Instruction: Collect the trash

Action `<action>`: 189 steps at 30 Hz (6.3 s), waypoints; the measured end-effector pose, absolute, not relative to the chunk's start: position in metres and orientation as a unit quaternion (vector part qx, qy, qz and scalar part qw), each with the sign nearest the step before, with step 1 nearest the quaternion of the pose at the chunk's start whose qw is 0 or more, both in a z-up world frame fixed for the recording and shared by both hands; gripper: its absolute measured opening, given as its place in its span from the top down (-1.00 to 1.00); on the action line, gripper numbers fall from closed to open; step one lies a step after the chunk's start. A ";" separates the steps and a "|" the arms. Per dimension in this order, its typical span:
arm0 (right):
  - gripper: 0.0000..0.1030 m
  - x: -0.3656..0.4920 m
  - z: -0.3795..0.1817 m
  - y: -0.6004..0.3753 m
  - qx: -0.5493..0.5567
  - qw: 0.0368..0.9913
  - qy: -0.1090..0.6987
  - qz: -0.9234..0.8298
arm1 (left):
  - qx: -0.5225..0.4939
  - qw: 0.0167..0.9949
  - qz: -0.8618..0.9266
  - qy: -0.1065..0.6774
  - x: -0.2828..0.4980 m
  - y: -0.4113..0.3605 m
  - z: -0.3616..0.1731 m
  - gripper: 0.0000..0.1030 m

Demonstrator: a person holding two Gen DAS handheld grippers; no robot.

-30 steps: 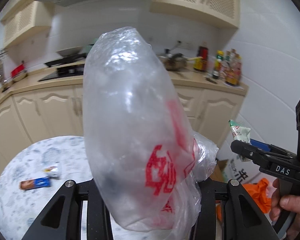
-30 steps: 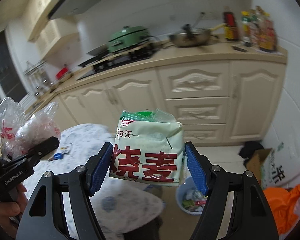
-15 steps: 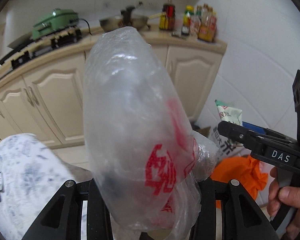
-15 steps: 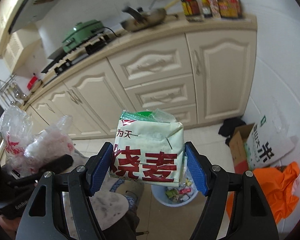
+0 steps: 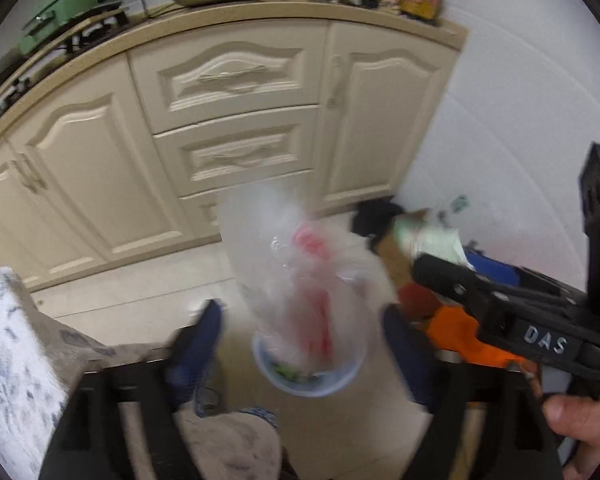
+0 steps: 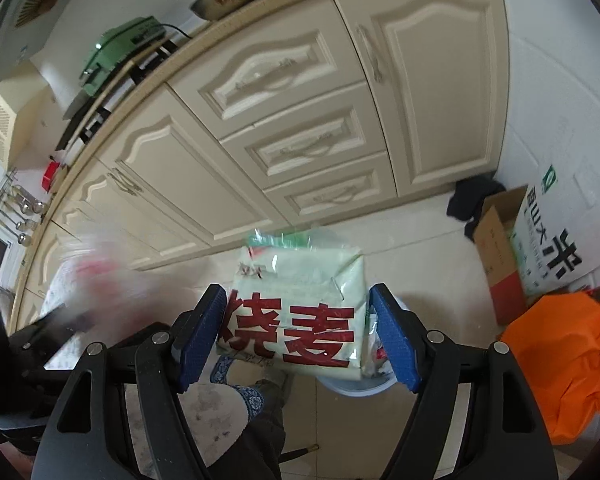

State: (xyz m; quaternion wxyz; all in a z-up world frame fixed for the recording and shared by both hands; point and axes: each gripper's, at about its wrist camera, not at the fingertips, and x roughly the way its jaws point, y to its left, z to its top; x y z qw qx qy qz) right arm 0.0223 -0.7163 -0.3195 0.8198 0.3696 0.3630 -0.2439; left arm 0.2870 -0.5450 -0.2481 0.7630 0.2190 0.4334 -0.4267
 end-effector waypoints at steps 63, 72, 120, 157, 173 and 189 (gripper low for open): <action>-1.00 0.181 -0.160 -0.390 0.146 0.923 0.354 -0.033 | -0.012 0.931 -0.198 0.308 0.170 -0.036 -0.075 -0.97; -1.00 0.211 -0.156 -0.348 0.107 0.927 0.360 -0.002 | -0.007 0.936 -0.168 0.310 0.192 0.008 -0.083 -0.97; -0.98 0.343 -0.259 -0.341 0.113 0.890 0.440 -0.020 | 0.051 0.858 -0.279 0.428 0.370 -0.047 -0.233 0.72; 0.27 0.328 -0.282 -0.315 0.037 0.895 0.443 0.023 | -0.044 0.892 -0.168 0.418 0.287 0.008 -0.189 0.71; 0.62 0.270 -0.273 -0.343 0.127 0.889 0.437 0.059 | -0.028 0.895 -0.188 0.404 0.268 -0.024 -0.171 0.71; 0.65 0.228 -0.245 -0.369 0.137 0.902 0.406 0.050 | 0.005 0.895 -0.221 0.388 0.245 -0.075 -0.152 0.71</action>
